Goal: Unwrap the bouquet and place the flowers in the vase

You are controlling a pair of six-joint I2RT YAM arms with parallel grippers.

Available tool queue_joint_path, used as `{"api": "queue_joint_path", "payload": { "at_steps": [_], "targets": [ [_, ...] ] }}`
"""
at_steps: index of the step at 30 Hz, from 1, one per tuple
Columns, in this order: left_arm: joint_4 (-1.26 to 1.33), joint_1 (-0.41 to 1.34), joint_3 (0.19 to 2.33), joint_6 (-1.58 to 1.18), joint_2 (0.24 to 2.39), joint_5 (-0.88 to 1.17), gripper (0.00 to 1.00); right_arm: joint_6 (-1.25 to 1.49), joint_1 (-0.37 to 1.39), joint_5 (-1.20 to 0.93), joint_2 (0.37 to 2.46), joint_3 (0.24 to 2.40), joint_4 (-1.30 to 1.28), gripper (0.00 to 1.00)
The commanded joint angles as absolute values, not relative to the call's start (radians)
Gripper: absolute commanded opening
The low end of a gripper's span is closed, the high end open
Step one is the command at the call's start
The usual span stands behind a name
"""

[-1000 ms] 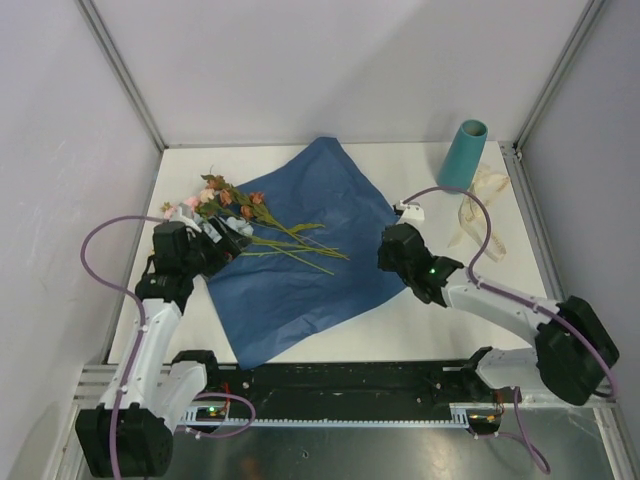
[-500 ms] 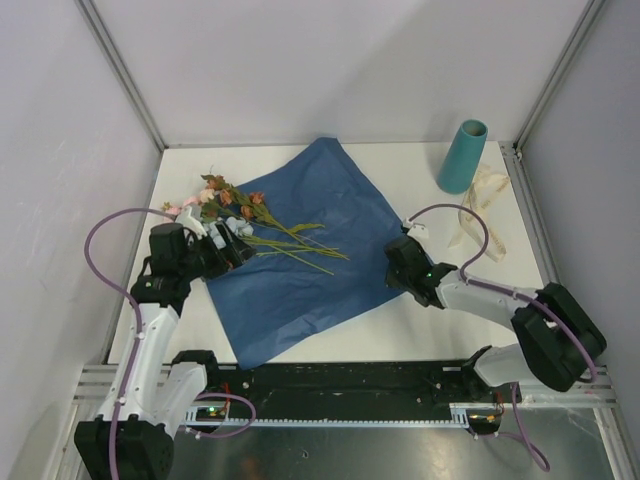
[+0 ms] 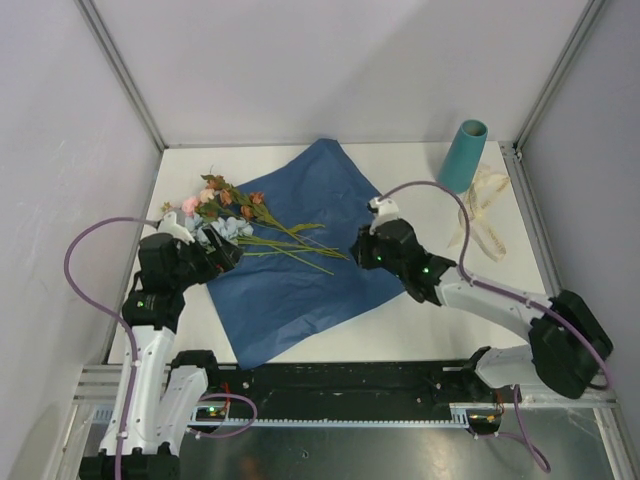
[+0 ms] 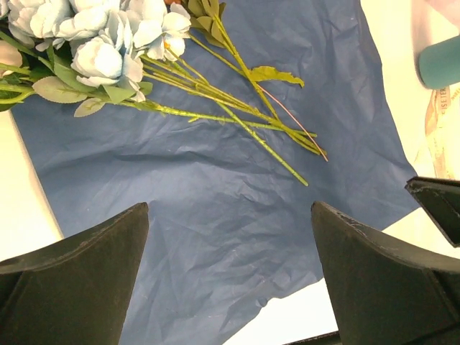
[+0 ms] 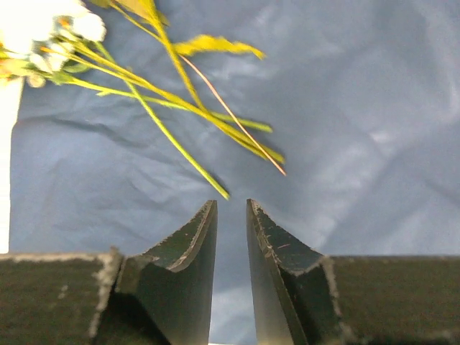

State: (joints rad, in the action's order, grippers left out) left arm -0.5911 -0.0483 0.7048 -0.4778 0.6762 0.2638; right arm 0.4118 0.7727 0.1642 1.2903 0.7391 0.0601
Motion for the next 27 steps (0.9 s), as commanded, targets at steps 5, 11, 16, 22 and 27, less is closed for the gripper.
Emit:
{"api": "queue_joint_path", "payload": {
  "at_steps": [5, 11, 16, 22, 27],
  "targets": [
    [-0.61, -0.093, 0.729, -0.478, 0.572, 0.15, 1.0, 0.152, 0.814, -0.012, 1.618, 1.042, 0.191, 0.3],
    [-0.614, -0.103, 0.724, -0.484, 0.509, 0.105, 1.0, 0.156, 0.849, -0.079, 1.816, 1.183, 0.177, 0.33],
    [-0.614, -0.105, 0.722, -0.491, 0.531, 0.125, 1.0, 0.12, 0.835, -0.121, 1.981, 1.379, 0.057, 0.38],
    [-0.615, -0.107, 0.721, -0.49, 0.534, 0.128, 1.0, 0.093, 0.794, -0.187, 2.085, 1.507, -0.016, 0.46],
    [-0.614, -0.108, 0.72, -0.491, 0.547, 0.136, 1.0, 0.07, 0.766, -0.255, 2.134, 1.576, -0.092, 0.39]
  ]
}}
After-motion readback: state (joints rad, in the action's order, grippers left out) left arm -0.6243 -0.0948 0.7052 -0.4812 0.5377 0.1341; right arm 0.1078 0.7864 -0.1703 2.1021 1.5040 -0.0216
